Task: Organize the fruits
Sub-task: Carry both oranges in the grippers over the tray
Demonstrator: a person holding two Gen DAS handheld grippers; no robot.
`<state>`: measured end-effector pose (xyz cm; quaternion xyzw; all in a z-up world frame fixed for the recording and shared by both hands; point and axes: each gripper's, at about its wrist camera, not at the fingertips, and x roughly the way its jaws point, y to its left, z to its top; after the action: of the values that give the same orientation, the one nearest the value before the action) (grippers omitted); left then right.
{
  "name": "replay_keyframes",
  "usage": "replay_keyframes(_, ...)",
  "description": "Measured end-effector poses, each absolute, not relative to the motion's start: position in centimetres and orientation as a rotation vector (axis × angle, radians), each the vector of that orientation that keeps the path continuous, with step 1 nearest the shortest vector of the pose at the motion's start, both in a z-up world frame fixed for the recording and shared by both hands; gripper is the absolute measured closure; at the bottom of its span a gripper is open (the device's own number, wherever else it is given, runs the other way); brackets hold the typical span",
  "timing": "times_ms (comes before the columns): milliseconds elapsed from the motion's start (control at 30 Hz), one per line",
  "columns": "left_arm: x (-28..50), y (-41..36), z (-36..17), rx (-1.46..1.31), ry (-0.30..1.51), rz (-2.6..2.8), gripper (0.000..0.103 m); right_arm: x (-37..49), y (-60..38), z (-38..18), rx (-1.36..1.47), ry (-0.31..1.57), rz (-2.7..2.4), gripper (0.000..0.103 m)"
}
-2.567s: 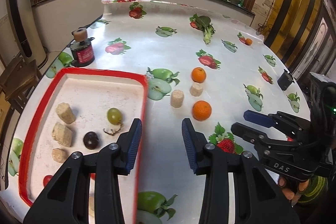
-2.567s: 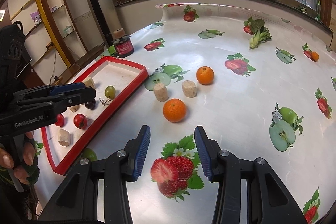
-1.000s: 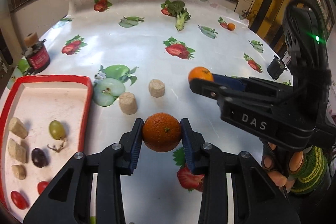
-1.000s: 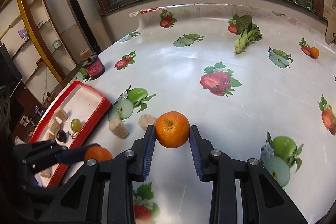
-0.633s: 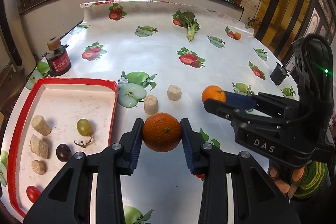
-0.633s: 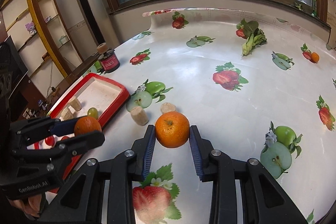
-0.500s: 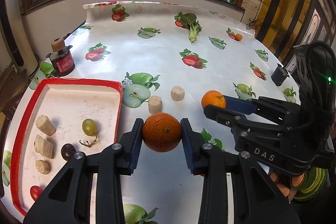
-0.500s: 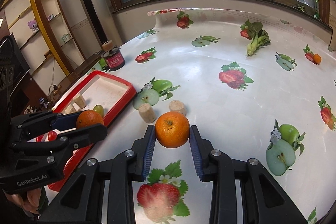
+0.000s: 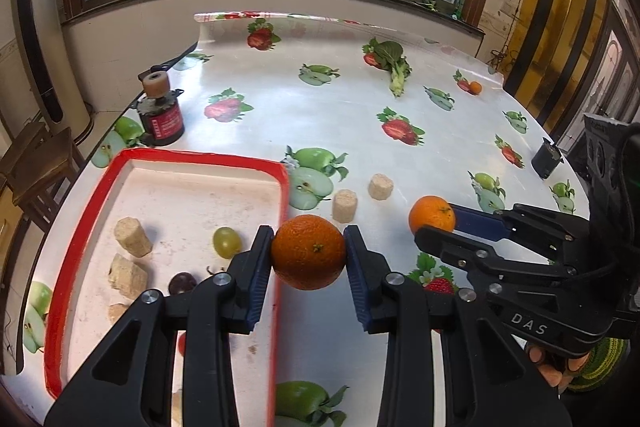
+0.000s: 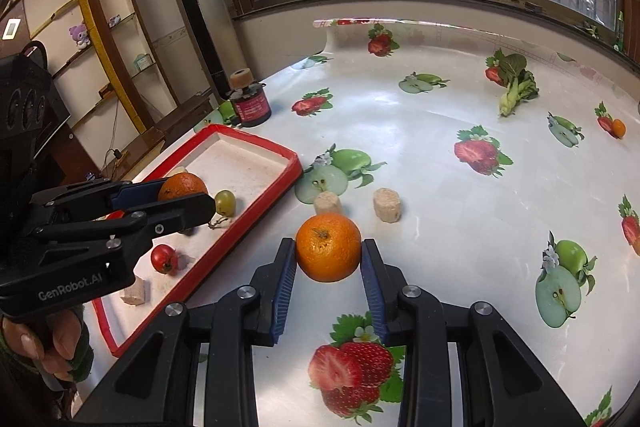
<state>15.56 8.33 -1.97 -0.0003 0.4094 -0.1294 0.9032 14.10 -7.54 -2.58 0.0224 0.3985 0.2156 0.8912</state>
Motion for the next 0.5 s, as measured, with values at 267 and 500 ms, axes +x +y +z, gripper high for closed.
replay_keyframes(267,15.5,10.4,-1.8,-0.012,0.836,-0.239,0.070,14.0,-5.9,-1.8,0.036,0.814,0.473,0.070)
replay_keyframes(500,15.2,11.6,-1.5,-0.013,0.825,-0.227,0.070,14.0,-4.3,-1.7,0.019,0.815,0.488,0.070)
